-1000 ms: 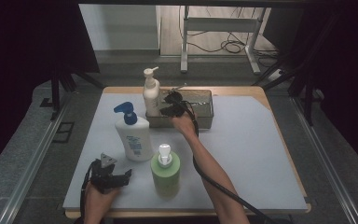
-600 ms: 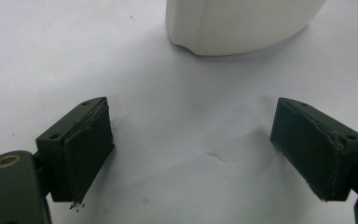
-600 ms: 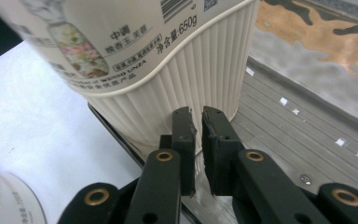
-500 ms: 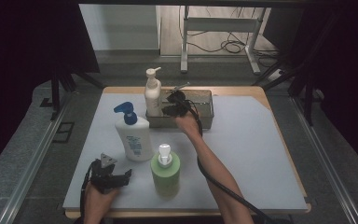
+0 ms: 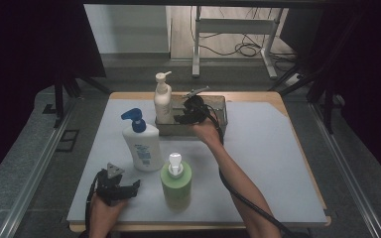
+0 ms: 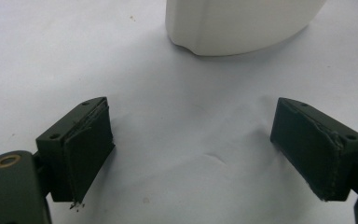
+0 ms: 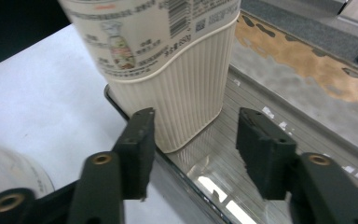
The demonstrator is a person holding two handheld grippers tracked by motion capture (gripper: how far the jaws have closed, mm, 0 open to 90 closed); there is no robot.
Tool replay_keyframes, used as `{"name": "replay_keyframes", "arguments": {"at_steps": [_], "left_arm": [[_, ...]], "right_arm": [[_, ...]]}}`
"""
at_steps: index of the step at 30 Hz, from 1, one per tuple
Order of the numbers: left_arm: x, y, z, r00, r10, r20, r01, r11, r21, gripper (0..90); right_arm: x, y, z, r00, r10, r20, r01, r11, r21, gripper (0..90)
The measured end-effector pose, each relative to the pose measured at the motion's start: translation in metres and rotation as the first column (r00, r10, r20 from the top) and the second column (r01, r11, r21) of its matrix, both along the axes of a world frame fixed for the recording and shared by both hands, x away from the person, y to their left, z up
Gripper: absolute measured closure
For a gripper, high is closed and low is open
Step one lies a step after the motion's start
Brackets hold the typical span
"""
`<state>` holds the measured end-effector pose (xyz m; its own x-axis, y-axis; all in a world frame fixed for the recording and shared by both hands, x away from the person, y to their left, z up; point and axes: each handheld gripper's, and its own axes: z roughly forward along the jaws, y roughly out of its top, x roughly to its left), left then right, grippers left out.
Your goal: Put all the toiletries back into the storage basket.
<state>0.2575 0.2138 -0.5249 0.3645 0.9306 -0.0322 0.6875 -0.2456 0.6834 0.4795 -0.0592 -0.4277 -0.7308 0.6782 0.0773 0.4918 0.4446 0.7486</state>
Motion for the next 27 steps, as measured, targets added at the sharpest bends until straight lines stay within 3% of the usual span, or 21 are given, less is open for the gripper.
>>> {"name": "replay_keyframes", "arguments": {"at_steps": [7,20,27], "left_arm": [[0.0,0.0,0.0,1.0,-0.001,0.0,0.001,1.0,0.0,12.3],[0.0,0.0,0.0,1.0,0.0,0.002,0.0,1.0,-0.002,12.3],[0.0,0.0,0.0,1.0,0.0,0.001,0.0,1.0,-0.001,12.3]], "right_arm": [[-0.012,-0.008,0.01,0.9989,0.013,0.045,-0.013,1.0,-0.009,31.7],[-0.038,-0.024,0.022,0.9926,0.099,0.071,-0.097,0.995,-0.031,15.1],[-0.057,-0.036,0.025,0.9874,0.14,0.074,-0.136,0.99,-0.047,12.7]]}}
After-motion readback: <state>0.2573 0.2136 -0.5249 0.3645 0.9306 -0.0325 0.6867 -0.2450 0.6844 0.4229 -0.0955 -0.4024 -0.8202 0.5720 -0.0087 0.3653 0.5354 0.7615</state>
